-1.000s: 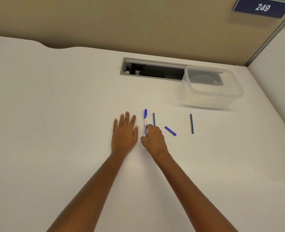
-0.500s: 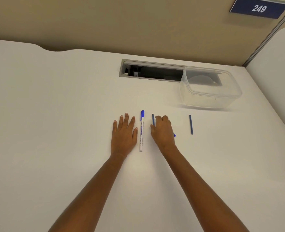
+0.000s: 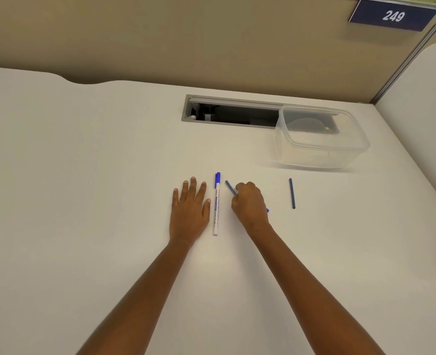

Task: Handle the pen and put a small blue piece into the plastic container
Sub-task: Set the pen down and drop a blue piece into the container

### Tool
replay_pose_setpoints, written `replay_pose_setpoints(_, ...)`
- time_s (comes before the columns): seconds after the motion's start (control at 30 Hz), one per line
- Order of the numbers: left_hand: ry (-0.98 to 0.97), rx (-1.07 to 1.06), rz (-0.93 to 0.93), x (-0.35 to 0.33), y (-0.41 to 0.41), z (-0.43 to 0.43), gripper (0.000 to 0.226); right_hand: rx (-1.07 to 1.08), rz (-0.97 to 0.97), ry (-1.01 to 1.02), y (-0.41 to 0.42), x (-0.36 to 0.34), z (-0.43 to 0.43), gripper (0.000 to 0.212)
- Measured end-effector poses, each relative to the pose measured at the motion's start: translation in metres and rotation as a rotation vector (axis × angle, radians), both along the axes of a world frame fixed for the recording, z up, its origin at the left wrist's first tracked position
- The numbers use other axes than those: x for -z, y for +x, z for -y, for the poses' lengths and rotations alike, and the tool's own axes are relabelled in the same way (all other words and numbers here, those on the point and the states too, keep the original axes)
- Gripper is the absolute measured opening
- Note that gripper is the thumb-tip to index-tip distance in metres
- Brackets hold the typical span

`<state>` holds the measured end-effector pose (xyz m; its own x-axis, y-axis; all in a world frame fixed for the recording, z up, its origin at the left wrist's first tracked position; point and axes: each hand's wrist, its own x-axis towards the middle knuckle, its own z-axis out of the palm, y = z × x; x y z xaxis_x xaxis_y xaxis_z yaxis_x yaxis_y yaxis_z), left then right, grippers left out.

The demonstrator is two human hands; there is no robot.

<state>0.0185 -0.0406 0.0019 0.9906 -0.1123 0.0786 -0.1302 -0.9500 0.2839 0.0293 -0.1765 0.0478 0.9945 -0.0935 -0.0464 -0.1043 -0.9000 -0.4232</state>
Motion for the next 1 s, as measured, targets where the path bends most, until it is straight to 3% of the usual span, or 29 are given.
replay_pose_setpoints(0.13,-0.008,-0.013,-0.003,-0.001,0.001,0.000,0.048,-0.015,0.041,0.060,-0.003,-0.008,0.016,0.021)
replay_pose_setpoints(0.27,-0.160,-0.077,0.010,-0.010,0.004,0.007,0.044,0.003,0.174,0.047,0.001,-0.029,0.045,0.020)
replay_pose_setpoints(0.4,-0.209,-0.034,0.078,-0.024,0.012,0.027,0.043,0.006,0.346,-0.050,0.015,-0.059,0.084,0.018)
replay_pose_setpoints(0.63,-0.178,0.098,0.090,-0.040,0.037,0.075,0.045,-0.023,0.439,-0.326,0.070,-0.099,0.149,0.021)
replay_pose_setpoints(0.8,-0.104,0.135,0.027,-0.039,0.055,0.098,0.045,-0.102,0.363,-0.481,0.115,-0.104,0.171,0.022)
replay_pose_setpoints(1.0,-0.043,0.121,-0.086,-0.031,0.069,0.110,0.047,-0.140,0.001,-0.564,0.156,-0.088,0.187,0.017)
